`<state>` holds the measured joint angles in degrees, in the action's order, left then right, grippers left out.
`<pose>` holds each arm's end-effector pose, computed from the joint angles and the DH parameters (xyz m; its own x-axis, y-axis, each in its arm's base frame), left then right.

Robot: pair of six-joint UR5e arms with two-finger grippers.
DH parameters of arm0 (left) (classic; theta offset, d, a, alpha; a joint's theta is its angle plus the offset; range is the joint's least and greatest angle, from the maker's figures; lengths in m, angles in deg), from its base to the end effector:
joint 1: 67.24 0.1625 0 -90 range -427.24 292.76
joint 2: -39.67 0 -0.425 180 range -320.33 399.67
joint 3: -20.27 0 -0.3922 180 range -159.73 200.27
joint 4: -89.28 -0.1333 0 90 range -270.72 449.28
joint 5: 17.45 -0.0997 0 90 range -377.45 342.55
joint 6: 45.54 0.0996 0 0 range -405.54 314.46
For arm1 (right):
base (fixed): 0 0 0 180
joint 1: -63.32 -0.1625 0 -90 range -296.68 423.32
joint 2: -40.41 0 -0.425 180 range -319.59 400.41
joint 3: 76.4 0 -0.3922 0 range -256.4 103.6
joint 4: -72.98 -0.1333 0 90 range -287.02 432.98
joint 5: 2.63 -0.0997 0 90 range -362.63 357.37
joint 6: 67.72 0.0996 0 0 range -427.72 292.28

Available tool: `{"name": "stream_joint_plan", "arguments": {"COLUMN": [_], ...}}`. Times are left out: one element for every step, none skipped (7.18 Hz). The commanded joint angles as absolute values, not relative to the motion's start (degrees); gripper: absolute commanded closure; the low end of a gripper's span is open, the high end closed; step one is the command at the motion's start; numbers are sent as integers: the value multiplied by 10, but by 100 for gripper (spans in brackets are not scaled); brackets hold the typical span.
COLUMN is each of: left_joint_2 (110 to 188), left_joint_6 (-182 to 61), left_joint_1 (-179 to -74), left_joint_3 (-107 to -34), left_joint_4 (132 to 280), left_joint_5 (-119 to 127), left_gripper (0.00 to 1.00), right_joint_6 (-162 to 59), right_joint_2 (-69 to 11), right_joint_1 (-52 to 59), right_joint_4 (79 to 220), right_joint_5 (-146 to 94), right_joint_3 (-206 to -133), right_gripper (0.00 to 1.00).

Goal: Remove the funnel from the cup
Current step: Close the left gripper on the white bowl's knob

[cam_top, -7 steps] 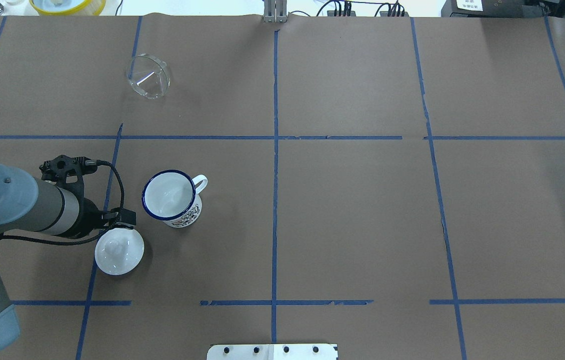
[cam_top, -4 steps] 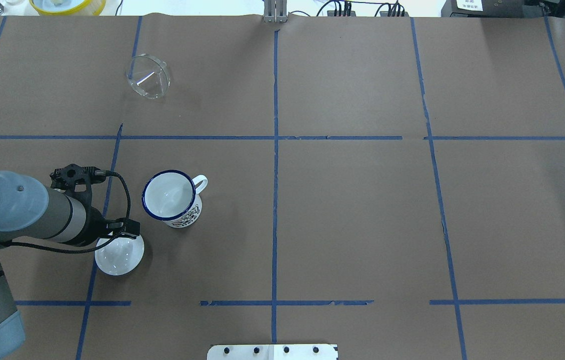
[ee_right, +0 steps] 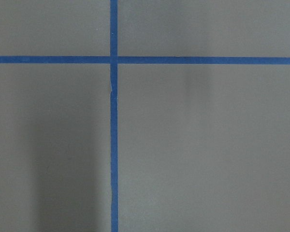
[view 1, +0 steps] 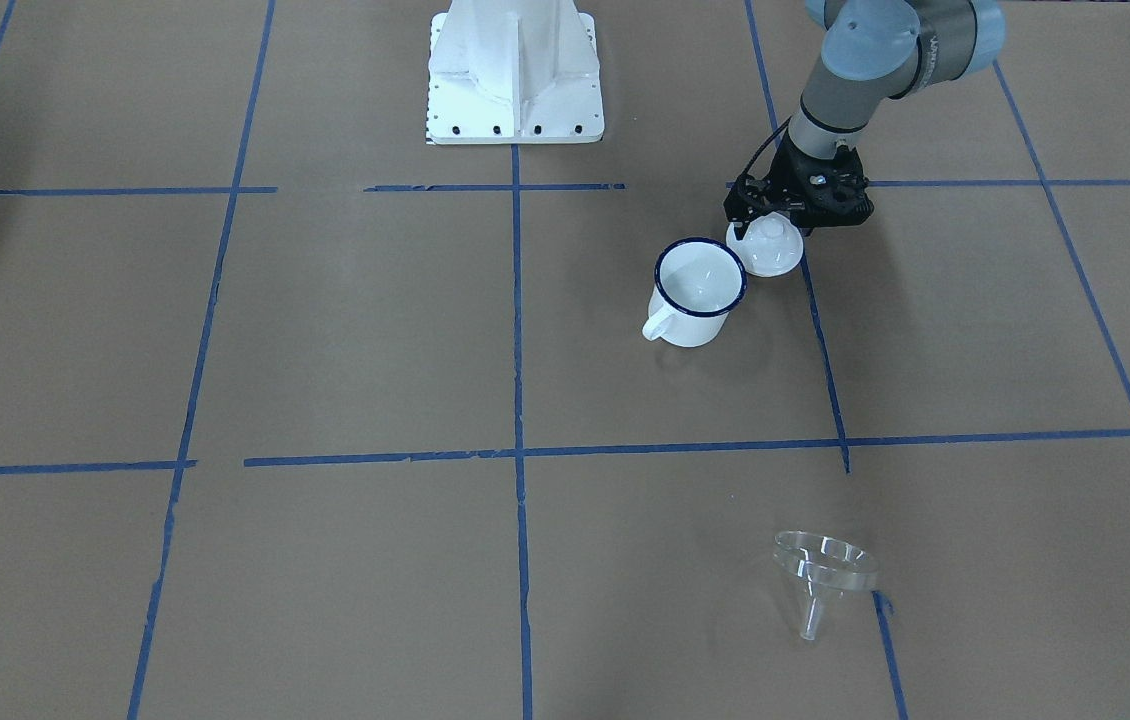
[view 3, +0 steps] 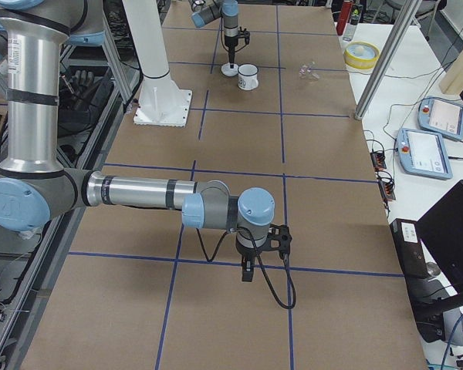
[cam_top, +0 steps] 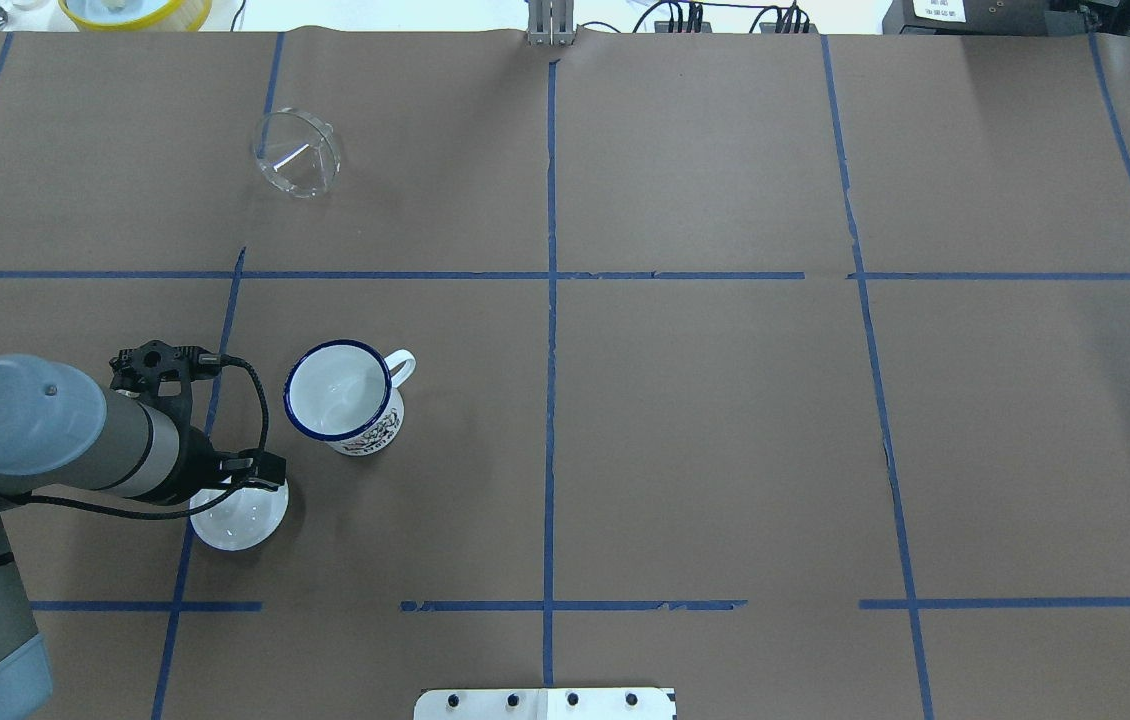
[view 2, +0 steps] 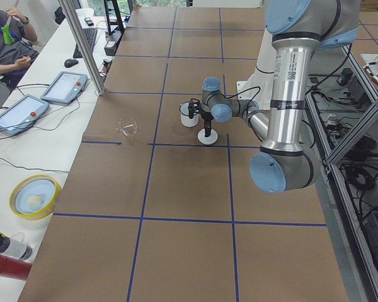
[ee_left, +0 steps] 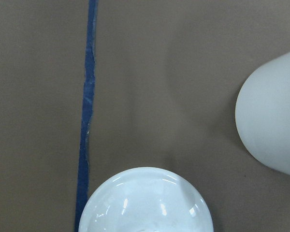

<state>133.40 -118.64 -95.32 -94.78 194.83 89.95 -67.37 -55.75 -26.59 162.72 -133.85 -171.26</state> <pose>0.4005 -0.3310 0.3961 0.6808 -0.0488 -0.7308 0.0699 0.9976 -0.0015 0.0670 -0.4449 0.6707 0.7522 0.0169 0.6587 -0.0030 0.9997 -0.0222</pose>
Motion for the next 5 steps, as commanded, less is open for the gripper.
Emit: {"name": "stream_joint_plan", "arguments": {"left_joint_2": [1333, 1331, 1331, 1331, 1331], "left_joint_6": [-1186, -1187, -1186, -1187, -1188], "left_joint_1": [-953, -952, -952, -952, -952], "left_joint_3": [-946, -946, -945, -946, -945], "left_joint_4": [1948, 1948, 1948, 1948, 1948], "left_joint_5": [900, 900, 900, 900, 900], "left_gripper": [3, 3, 3, 3, 5], "right_joint_6": [-674, -674, -674, -674, -674], "right_joint_2": [-557, -557, -557, -557, -557], "right_joint_1": [-266, -266, -266, -266, -266], "right_joint_4": [1627, 1627, 1627, 1627, 1627], "right_joint_5": [-1338, -1338, -1338, -1338, -1338], "right_joint_3": [-1713, -1713, -1712, -1713, -1712], "right_gripper": [0, 0, 0, 0, 0]}}
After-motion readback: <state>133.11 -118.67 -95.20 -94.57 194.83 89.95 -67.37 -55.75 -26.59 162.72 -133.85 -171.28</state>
